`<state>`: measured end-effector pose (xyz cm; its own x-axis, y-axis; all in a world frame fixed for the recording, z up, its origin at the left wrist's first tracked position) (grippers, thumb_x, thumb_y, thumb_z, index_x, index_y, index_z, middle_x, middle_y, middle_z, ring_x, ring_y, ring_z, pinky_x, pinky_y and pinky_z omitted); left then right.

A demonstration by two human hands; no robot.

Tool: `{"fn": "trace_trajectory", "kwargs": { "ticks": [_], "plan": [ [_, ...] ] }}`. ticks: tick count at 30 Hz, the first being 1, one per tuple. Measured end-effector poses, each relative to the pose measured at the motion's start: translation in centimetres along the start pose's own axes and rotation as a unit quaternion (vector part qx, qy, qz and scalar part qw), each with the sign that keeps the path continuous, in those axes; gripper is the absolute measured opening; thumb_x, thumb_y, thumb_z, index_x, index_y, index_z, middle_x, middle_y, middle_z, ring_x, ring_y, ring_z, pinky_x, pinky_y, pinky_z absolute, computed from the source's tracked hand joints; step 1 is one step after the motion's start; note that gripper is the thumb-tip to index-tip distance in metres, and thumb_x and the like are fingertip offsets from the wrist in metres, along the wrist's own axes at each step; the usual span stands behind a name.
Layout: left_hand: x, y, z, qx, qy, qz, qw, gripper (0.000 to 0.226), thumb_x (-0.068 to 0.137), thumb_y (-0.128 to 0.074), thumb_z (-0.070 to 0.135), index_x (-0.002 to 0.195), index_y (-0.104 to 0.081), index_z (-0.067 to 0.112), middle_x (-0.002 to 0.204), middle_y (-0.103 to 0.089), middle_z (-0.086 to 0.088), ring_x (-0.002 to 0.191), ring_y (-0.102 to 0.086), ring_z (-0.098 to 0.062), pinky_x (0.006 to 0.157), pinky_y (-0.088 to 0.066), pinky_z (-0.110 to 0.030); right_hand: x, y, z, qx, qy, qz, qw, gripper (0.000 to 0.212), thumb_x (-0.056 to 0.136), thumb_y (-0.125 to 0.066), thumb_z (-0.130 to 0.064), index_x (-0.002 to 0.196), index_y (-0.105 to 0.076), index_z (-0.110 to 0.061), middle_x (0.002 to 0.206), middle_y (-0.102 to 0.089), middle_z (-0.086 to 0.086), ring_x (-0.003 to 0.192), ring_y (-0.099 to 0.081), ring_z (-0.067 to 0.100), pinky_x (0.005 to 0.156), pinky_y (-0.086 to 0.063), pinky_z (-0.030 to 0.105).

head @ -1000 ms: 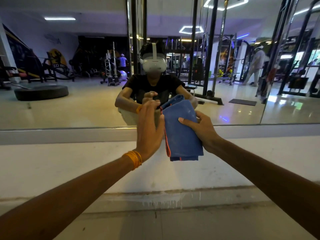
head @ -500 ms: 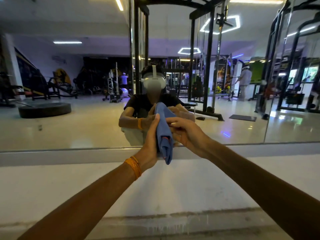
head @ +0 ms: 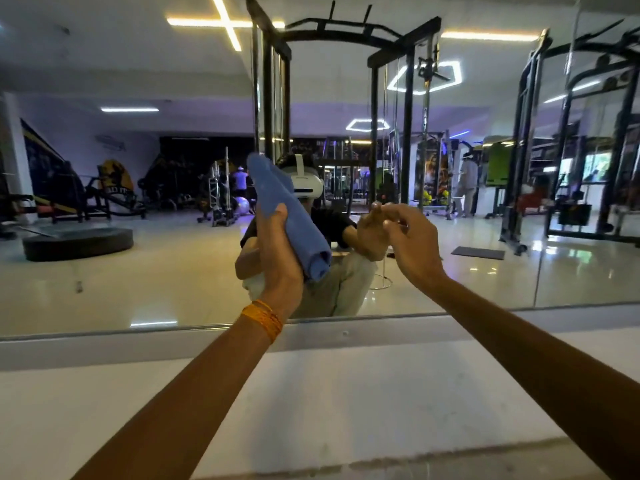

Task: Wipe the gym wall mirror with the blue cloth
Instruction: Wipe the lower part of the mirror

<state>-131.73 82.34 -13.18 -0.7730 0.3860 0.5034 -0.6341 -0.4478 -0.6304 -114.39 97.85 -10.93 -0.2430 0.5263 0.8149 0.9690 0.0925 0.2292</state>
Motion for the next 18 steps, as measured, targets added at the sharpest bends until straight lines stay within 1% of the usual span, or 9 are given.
{"fn": "trace_trajectory", "kwargs": {
  "ticks": [1, 2, 4, 5, 8, 10, 12, 14, 18],
  "plan": [
    [0.1, -0.3, 1.5, 0.081, -0.096, -0.023, 0.992, 0.056, 0.095, -0.055, 0.044, 0.145, -0.048, 0.020, 0.130, -0.066, -0.001, 0.115, -0.065, -0.020, 0.100, -0.053, -0.040, 0.1, 0.1, 0.1, -0.025, 0.043, 0.011, 0.999, 0.031, 0.101, -0.055, -0.026, 0.126, -0.064, -0.010, 0.133, -0.060, 0.010, 0.123, -0.053, 0.019, 0.111, -0.045, 0.039],
    [0.6, -0.9, 2.3, 0.183, -0.194, -0.049, 0.963, 0.064, 0.096, -0.054, 0.043, 0.154, -0.034, 0.023, 0.151, -0.051, -0.003, 0.135, -0.053, -0.024, 0.113, -0.045, -0.045, 0.5, 0.1, 0.4, -0.040, 0.064, 0.015, 0.997, 0.047, 0.098, -0.052, -0.044, 0.129, -0.061, -0.009, 0.135, -0.057, 0.009, 0.125, -0.050, 0.017, 0.112, -0.041, 0.028],
    [1.2, -1.7, 2.2, 0.370, -0.350, -0.075, 0.857, 0.073, 0.100, -0.051, 0.041, 0.160, -0.021, 0.012, 0.167, -0.025, -0.010, 0.155, -0.025, -0.030, 0.127, -0.023, -0.049, 2.7, -0.2, 2.1, -0.078, 0.058, 0.013, 0.995, 0.072, 0.090, -0.046, -0.072, 0.134, -0.052, -0.015, 0.137, -0.050, 0.001, 0.126, -0.042, 0.007, 0.107, -0.027, 0.008],
    [1.7, -2.1, 1.8, 0.439, -0.387, -0.088, 0.806, 0.075, 0.102, -0.048, 0.044, 0.161, -0.019, 0.007, 0.169, -0.018, -0.015, 0.157, -0.016, -0.033, 0.129, -0.015, -0.049, 3.6, -0.3, 2.2, -0.153, 0.054, 0.013, 0.987, 0.074, 0.090, -0.044, -0.075, 0.136, -0.050, -0.017, 0.137, -0.050, -0.001, 0.125, -0.038, 0.004, 0.105, -0.023, 0.007],
    [4.1, -2.4, -0.9, 0.605, -0.429, -0.117, 0.661, 0.080, 0.104, -0.029, 0.060, 0.161, -0.017, 0.006, 0.169, -0.015, -0.022, 0.157, -0.008, -0.038, 0.126, -0.013, -0.061, 5.1, -0.9, 2.1, -0.284, 0.104, 0.019, 0.953, 0.067, 0.097, -0.044, -0.062, 0.143, -0.049, -0.014, 0.146, -0.049, 0.011, 0.136, -0.040, 0.021, 0.115, -0.029, 0.030],
    [5.0, -2.0, -3.2, 0.682, -0.433, -0.119, 0.577, 0.082, 0.103, -0.024, 0.063, 0.162, -0.017, 0.007, 0.169, -0.014, -0.020, 0.157, -0.004, -0.035, 0.124, -0.013, -0.065, 3.6, -0.8, 1.4, -0.273, 0.163, 0.024, 0.948, 0.070, 0.104, -0.034, -0.055, 0.157, -0.036, -0.009, 0.165, -0.028, 0.018, 0.154, -0.024, 0.035, 0.125, -0.021, 0.048],
    [4.3, -1.9, -4.5, 0.705, -0.444, -0.100, 0.543, 0.085, 0.103, -0.024, 0.066, 0.163, -0.015, 0.007, 0.170, -0.010, -0.018, 0.158, -0.003, -0.034, 0.126, -0.008, -0.062, 2.4, -0.1, 2.1, -0.275, 0.192, 0.007, 0.942, 0.074, 0.106, -0.020, -0.060, 0.160, -0.030, -0.011, 0.169, -0.018, 0.015, 0.157, -0.012, 0.033, 0.127, -0.014, 0.051],
    [3.5, -2.2, -5.2, 0.705, -0.454, -0.086, 0.537, 0.087, 0.103, -0.020, 0.070, 0.163, -0.013, 0.007, 0.170, -0.007, -0.016, 0.159, -0.007, -0.033, 0.128, 0.000, -0.055, 2.4, 1.1, 3.0, -0.272, 0.218, -0.014, 0.937, 0.077, 0.105, -0.014, -0.065, 0.160, -0.033, -0.013, 0.170, -0.019, 0.012, 0.158, -0.013, 0.031, 0.126, -0.012, 0.050],
    [3.7, -2.7, -5.6, 0.687, -0.434, -0.060, 0.580, 0.076, 0.108, -0.014, 0.060, 0.163, -0.013, 0.007, 0.170, -0.012, -0.014, 0.159, -0.009, -0.028, 0.129, 0.003, -0.045, 3.0, 4.6, 4.6, -0.280, 0.229, 0.000, 0.932, 0.088, 0.102, -0.015, -0.073, 0.152, -0.045, -0.007, 0.163, -0.032, 0.019, 0.153, -0.026, 0.037, 0.123, -0.017, 0.049]
  ]
}}
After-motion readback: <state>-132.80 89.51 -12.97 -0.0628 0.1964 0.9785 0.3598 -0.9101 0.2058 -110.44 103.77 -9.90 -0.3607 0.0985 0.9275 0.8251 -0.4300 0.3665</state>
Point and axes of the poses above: each hand's wrist, its own x-axis towards the middle knuckle, its own y-axis out of the back of the hand, z = x × y, the point moved 7 cm from there along x, towards the middle knuckle
